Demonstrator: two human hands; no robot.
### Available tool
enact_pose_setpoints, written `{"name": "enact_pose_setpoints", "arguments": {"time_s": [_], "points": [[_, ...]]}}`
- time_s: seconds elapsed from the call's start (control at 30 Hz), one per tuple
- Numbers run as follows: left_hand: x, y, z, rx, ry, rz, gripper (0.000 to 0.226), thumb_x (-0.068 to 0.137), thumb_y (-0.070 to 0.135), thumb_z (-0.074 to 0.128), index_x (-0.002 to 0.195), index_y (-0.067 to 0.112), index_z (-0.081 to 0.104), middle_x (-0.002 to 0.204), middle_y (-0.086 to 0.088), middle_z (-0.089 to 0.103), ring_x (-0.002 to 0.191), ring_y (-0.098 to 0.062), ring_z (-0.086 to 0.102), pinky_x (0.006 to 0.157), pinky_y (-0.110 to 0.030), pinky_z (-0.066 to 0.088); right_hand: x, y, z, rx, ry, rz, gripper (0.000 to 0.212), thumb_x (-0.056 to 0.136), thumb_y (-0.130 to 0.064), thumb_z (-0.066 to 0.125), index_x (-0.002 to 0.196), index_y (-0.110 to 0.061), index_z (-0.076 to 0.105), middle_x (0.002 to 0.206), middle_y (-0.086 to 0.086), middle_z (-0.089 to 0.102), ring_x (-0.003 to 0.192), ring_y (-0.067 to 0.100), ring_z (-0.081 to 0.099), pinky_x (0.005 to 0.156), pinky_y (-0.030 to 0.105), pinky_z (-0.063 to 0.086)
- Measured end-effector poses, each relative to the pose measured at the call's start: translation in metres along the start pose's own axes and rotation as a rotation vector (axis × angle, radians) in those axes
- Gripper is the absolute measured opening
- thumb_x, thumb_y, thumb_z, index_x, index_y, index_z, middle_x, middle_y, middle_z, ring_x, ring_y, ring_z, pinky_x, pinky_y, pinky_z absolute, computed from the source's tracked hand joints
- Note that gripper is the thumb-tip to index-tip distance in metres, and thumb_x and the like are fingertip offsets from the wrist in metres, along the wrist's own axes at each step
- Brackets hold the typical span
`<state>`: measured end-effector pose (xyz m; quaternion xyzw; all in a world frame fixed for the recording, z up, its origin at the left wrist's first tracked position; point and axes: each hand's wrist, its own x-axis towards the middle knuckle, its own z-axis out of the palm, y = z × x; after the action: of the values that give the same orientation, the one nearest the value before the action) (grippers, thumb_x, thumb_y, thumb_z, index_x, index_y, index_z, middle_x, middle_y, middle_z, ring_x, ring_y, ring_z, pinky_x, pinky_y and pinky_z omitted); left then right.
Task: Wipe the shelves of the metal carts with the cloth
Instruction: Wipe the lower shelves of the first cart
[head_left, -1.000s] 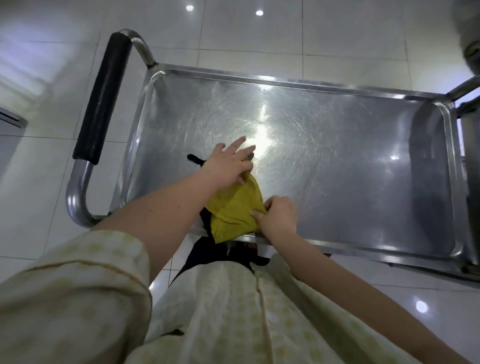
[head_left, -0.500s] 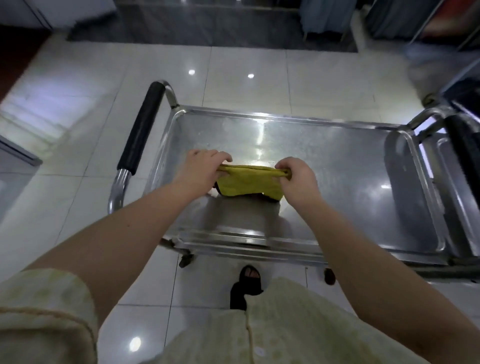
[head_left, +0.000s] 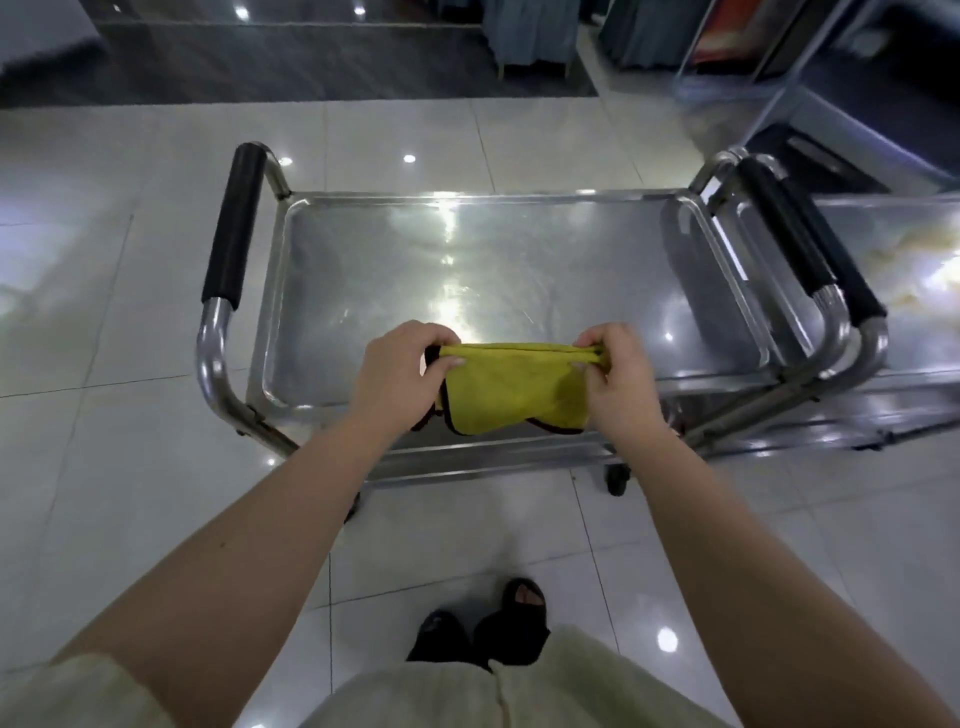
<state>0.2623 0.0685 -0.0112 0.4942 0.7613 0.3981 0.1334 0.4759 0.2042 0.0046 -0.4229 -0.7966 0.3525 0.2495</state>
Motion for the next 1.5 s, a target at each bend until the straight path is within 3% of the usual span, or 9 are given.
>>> {"name": "enact_pose_setpoints", "arguments": {"time_s": [0.2, 0.37, 0.57, 0.7, 0.87, 1.0, 1.13, 1.33, 1.5], "points": [[-0.063, 0.004, 0.077, -0.110, -0.116, -0.113, 0.021, 0.083, 0.013, 0.072, 0.095, 0.029, 0.067, 0.094, 0.012, 0.064, 0.090, -0.001, 0.054, 0.079, -0.008, 0.039, -0.058, 0.069, -0.016, 0.016, -0.023, 0.173, 0.040, 0.081, 0.010, 0.050, 0.091, -0.028, 0.053, 0.102, 0.001, 0.056, 0.095, 0.018, 0.052, 0.080, 0.021, 0.040], [-0.084, 0.007, 0.160, -0.037, -0.291, -0.319, 0.009, 0.087, 0.015, 0.069, 0.093, 0.021, 0.068, 0.093, 0.007, 0.062, 0.090, -0.015, 0.058, 0.078, -0.026, 0.046, -0.087, 0.139, -0.024, -0.044, -0.089, 0.318, 0.039, 0.083, 0.008, 0.043, 0.095, -0.027, 0.055, 0.105, -0.001, 0.053, 0.084, 0.009, 0.050, 0.062, 0.001, 0.038], [-0.073, -0.019, 0.281, 0.070, -0.351, -0.420, 0.016, 0.089, 0.016, 0.066, 0.104, 0.012, 0.070, 0.105, -0.007, 0.067, 0.100, -0.025, 0.059, 0.078, -0.021, 0.037, -0.080, 0.245, -0.011, 0.087, 0.002, 0.538, 0.033, 0.090, -0.003, 0.054, 0.099, -0.035, 0.056, 0.098, -0.012, 0.057, 0.087, -0.002, 0.051, 0.064, 0.007, 0.037], [-0.055, -0.060, 0.365, 0.074, -0.410, -0.343, 0.014, 0.087, 0.029, 0.066, 0.099, 0.025, 0.070, 0.095, 0.004, 0.071, 0.091, -0.020, 0.064, 0.087, -0.039, 0.048, -0.052, 0.326, 0.009, 0.088, 0.105, 0.511, 0.022, 0.090, -0.011, 0.060, 0.100, -0.030, 0.057, 0.092, -0.017, 0.056, 0.084, -0.009, 0.053, 0.062, 0.000, 0.037], [-0.002, -0.094, 0.451, 0.053, -0.445, -0.127, 0.013, 0.077, 0.044, 0.062, 0.077, 0.031, 0.063, 0.075, 0.010, 0.064, 0.077, -0.015, 0.062, 0.065, -0.026, 0.043, 0.037, 0.409, 0.013, -0.152, 0.085, 0.299, 0.024, 0.091, -0.008, 0.060, 0.114, -0.011, 0.063, 0.106, 0.007, 0.064, 0.097, 0.019, 0.056, 0.080, 0.022, 0.040], [0.052, -0.124, 0.490, 0.311, -0.336, 0.131, 0.026, 0.086, 0.043, 0.055, 0.097, 0.024, 0.069, 0.104, -0.001, 0.068, 0.103, -0.026, 0.058, 0.089, -0.039, 0.045, 0.120, 0.436, 0.050, -0.485, 0.030, 0.110, 0.039, 0.091, -0.011, 0.055, 0.130, -0.006, 0.056, 0.131, 0.021, 0.056, 0.124, 0.038, 0.049, 0.102, 0.037, 0.037], [0.092, -0.187, 0.501, 0.609, -0.147, 0.136, 0.045, 0.097, 0.034, 0.044, 0.141, 0.025, 0.046, 0.153, -0.003, 0.037, 0.142, -0.033, 0.024, 0.111, -0.047, 0.023, 0.122, 0.472, 0.129, -0.583, -0.086, 0.407, 0.068, 0.098, -0.023, 0.038, 0.155, -0.008, 0.004, 0.162, 0.018, 0.002, 0.147, 0.042, 0.004, 0.119, 0.053, 0.007], [0.122, -0.254, 0.495, 0.759, -0.119, 0.016, 0.056, 0.101, 0.047, 0.022, 0.154, 0.029, 0.019, 0.162, -0.001, 0.015, 0.148, -0.036, -0.002, 0.116, -0.055, -0.001, 0.116, 0.515, 0.177, -0.765, -0.128, 0.385, 0.087, 0.090, -0.074, 0.013, 0.155, -0.019, -0.006, 0.160, 0.021, -0.011, 0.143, 0.051, -0.011, 0.110, 0.064, -0.012], [0.129, -0.285, 0.462, 0.791, -0.141, -0.078, 0.061, 0.097, 0.056, 0.011, 0.154, 0.036, 0.010, 0.163, 0.004, 0.008, 0.149, -0.030, -0.008, 0.115, -0.057, -0.006, 0.150, 0.552, 0.117, -0.766, -0.195, 0.307, 0.065, 0.094, -0.068, 0.011, 0.152, -0.043, -0.004, 0.164, -0.001, -0.008, 0.147, 0.039, -0.009, 0.116, 0.058, -0.008]]}}
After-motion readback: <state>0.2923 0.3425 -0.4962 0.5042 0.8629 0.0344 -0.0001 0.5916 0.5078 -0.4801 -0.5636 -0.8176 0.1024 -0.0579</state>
